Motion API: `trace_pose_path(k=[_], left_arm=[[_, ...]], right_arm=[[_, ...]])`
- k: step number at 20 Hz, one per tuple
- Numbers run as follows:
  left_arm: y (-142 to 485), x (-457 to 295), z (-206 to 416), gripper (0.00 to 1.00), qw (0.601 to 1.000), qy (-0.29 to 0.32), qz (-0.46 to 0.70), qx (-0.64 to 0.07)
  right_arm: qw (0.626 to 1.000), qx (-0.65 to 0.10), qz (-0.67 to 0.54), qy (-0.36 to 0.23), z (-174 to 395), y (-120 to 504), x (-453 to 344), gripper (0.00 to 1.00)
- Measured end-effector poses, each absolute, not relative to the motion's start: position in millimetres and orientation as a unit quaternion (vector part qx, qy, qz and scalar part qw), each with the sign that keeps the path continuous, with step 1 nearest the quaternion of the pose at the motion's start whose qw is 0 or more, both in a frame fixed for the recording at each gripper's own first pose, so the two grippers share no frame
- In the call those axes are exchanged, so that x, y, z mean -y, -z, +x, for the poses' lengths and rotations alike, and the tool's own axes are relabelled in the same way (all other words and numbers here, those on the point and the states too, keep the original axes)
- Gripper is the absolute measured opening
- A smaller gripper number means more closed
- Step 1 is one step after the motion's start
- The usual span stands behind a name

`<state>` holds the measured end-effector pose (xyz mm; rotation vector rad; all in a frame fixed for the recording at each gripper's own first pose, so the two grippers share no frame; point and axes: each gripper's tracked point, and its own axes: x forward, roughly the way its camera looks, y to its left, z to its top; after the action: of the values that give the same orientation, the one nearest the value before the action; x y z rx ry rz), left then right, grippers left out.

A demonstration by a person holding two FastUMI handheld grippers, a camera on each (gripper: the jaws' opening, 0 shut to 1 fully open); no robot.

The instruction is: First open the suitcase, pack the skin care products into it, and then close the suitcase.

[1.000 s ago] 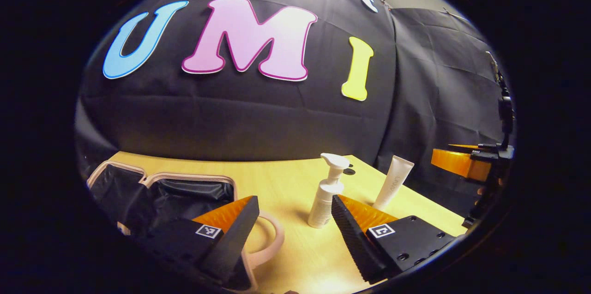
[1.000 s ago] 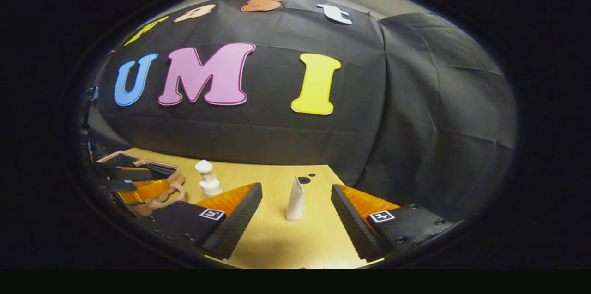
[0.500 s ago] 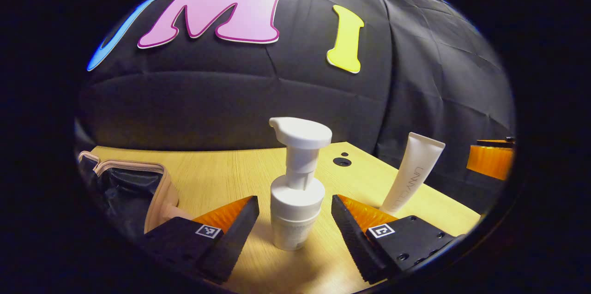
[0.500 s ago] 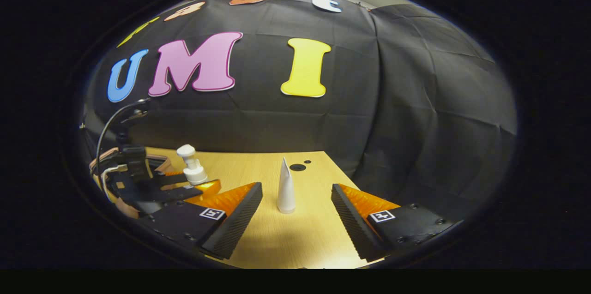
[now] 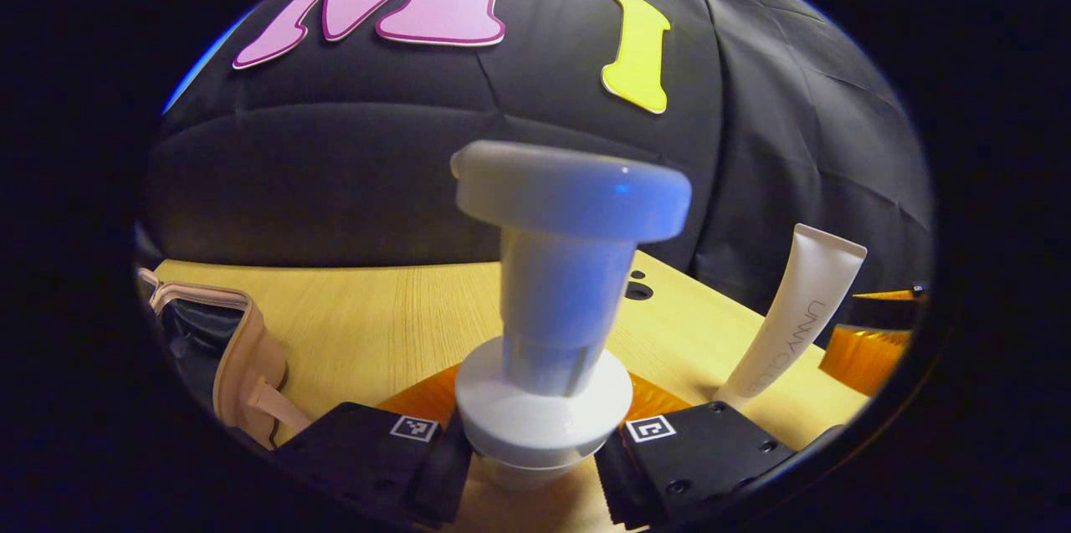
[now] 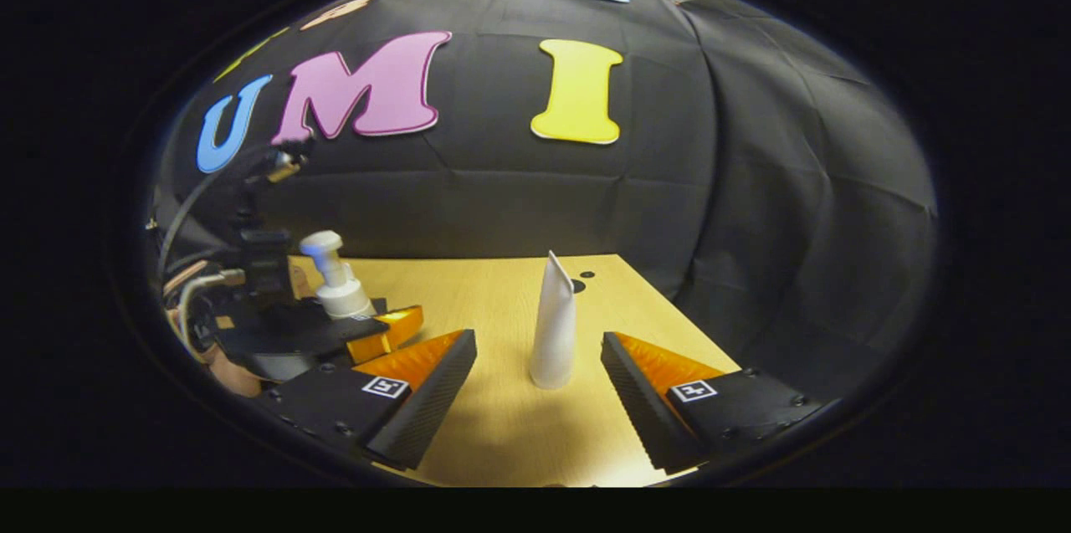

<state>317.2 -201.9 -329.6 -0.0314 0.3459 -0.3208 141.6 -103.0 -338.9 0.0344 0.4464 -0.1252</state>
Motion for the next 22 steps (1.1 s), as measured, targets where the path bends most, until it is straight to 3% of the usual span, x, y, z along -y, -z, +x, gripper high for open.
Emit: trace_pose_path(k=[12,13,14,17,18,22], left_arm=[[276,138,249,0.64,0.972,0.129,-0.064,-0.185],[274,129,240,0.64,0.972,0.122,-0.070,-0.190],[273,122,234,0.64,0.971,0.117,-0.074,-0.193],[268,107,224,0.64,0.973,0.106,-0.073,-0.192],[264,102,222,0.64,0.974,0.104,-0.070,-0.190],[241,75,208,0.64,0.976,0.093,-0.078,-0.179]], right_arm=[[0.964,-0.231,0.038,0.126,199,396,125,0.96],[0.963,-0.233,0.030,0.130,204,403,126,0.87],[0.961,-0.239,0.022,0.134,204,408,127,0.70],[0.959,-0.248,0.035,0.135,207,411,125,0.51],[0.959,-0.248,0.034,0.132,209,410,124,0.38],[0.964,-0.240,0.020,0.113,198,384,109,0.36]])
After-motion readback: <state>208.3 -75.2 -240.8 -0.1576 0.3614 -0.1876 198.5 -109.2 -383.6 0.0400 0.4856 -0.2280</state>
